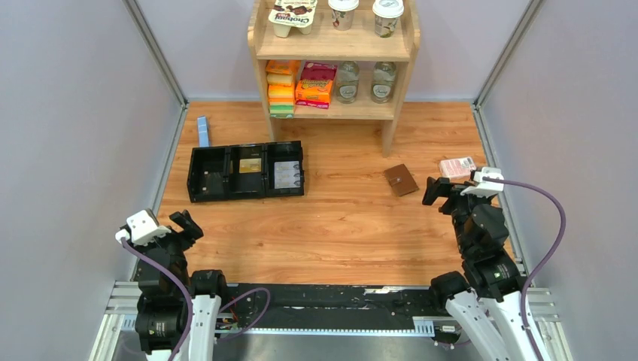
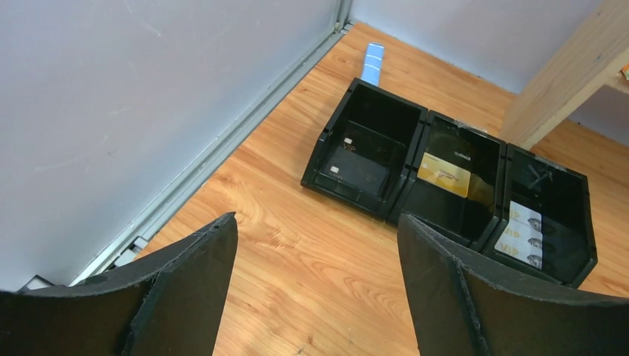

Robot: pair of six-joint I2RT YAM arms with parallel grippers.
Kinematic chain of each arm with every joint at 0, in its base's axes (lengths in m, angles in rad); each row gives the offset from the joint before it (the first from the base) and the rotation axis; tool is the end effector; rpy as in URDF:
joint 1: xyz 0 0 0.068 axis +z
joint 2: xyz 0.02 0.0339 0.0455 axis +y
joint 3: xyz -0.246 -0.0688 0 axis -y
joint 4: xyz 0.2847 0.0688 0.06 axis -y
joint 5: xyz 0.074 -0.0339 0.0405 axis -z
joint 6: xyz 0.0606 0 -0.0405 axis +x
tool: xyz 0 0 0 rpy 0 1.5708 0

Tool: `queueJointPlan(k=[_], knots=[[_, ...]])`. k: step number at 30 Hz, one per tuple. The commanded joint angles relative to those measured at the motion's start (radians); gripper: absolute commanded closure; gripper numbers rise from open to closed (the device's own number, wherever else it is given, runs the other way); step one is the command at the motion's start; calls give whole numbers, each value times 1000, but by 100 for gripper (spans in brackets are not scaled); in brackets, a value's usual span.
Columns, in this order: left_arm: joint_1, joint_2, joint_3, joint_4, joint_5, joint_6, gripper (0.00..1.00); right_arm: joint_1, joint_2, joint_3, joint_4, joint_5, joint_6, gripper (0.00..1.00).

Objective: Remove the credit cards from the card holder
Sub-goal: Open the card holder at the center of the board.

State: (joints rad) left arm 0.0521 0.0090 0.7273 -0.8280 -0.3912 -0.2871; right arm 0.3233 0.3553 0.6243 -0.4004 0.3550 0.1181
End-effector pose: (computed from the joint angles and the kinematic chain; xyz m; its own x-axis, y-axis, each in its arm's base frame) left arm 0.0768 0.0271 0.3340 0.0160 -0.2613 -0.9651 -0.4401 0.8649 -0.2414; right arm 0.1751 0.0364 0.3154 -0.1200 0.0763 -0.9898 0.0433 0.9965 0.0716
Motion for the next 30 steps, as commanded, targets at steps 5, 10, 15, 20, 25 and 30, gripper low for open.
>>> queueJointPlan(k=[5,10,15,20,25,30], knots=[[0,-43,-6,-3,-26,-24,10,2,95,52,-60,87,103,0],[0,-44,-22,0,-32,-32,10,5,212,113,-127,27,155,0],[0,-43,-28,4,-32,-34,10,2,446,204,-179,19,212,0],[-1,-41,-34,10,-34,-30,14,-23,736,380,-310,50,382,0],[0,-24,-38,18,-11,-24,16,-94,950,447,-269,-59,388,0],[0,-23,-37,18,-3,-23,11,-211,1071,446,-147,-189,345,0]])
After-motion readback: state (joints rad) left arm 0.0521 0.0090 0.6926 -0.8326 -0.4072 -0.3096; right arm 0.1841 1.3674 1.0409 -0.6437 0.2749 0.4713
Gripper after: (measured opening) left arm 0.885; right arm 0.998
